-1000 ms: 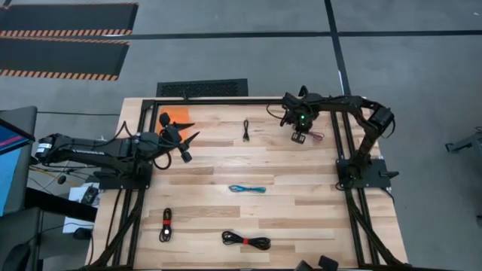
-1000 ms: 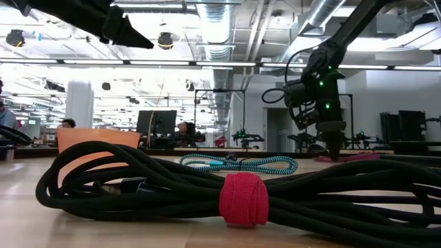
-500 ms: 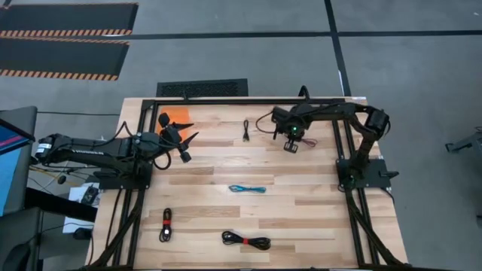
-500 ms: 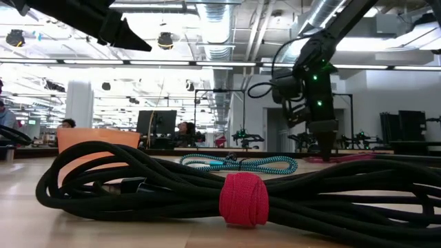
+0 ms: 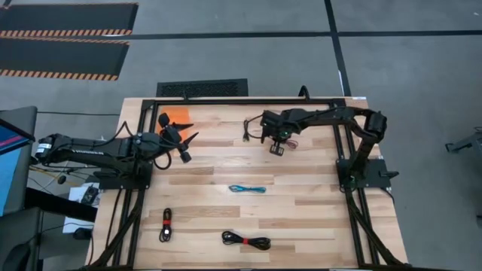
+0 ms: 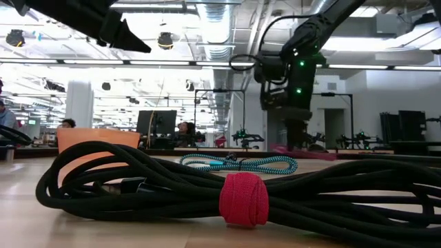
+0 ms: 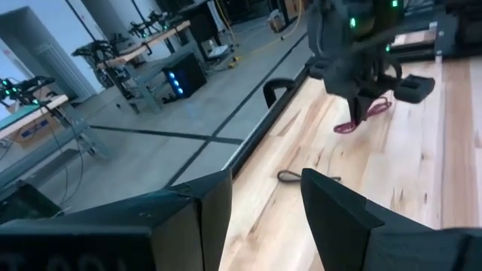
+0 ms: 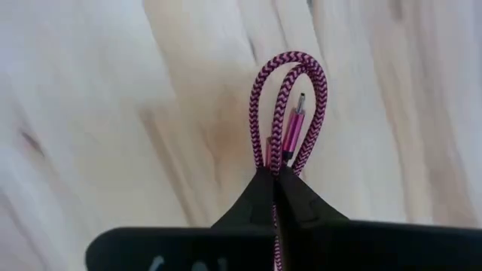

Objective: Pick and place USB-C Cables
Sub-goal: Put the pink charger cable into the orange bin

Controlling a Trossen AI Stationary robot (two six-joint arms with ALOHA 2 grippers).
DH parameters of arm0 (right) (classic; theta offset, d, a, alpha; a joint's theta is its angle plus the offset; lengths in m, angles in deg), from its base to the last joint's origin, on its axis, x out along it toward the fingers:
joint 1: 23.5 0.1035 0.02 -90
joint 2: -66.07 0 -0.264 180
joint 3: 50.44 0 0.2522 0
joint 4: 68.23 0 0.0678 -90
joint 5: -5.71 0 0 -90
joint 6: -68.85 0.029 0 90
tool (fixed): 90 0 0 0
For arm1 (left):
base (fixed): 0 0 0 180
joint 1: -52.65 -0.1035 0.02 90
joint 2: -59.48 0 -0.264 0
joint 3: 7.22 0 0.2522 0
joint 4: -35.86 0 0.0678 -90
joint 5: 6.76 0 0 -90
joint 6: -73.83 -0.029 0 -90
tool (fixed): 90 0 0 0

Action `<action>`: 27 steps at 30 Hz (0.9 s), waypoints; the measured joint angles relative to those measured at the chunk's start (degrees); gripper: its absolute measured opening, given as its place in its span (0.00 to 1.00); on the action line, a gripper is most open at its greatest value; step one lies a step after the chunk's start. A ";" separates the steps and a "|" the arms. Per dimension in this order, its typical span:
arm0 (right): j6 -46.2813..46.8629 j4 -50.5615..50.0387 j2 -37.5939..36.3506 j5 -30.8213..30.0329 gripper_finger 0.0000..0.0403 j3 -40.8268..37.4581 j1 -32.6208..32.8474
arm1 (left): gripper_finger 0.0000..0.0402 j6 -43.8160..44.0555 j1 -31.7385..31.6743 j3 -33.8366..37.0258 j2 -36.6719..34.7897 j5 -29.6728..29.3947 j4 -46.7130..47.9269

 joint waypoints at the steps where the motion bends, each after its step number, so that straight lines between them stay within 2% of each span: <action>1: 1.16 2.86 0.00 2.06 0.01 0.00 0.00 | 0.38 0.09 0.01 0.00 0.00 0.00 0.18; 4: 3.61 12.77 -0.02 6.37 0.01 0.00 0.61 | 0.38 0.11 0.00 0.00 0.00 0.00 0.07; 10: 7.34 31.34 -0.09 7.31 0.01 0.02 2.93 | 0.38 0.98 0.01 0.00 -0.12 -0.34 2.72; 13: 8.77 38.67 -0.11 9.22 0.01 0.04 3.46 | 0.38 0.50 0.00 0.02 -1.11 -3.37 4.46; 15: 9.65 42.66 -0.11 9.40 0.01 0.07 3.96 | 0.38 0.77 -0.01 0.07 -2.52 -5.61 5.26; 19: 12.60 52.91 -0.08 9.41 0.01 0.07 5.03 | 0.38 1.05 -0.01 0.07 -6.58 -6.13 4.89; 23: 15.23 67.73 3.44 9.40 0.01 0.33 7.14 | 0.38 2.85 -0.01 0.07 -11.72 -5.88 4.95; 27: 15.64 76.48 11.17 9.35 0.01 6.62 9.71 | 0.38 4.33 0.04 0.07 -16.98 -5.33 5.04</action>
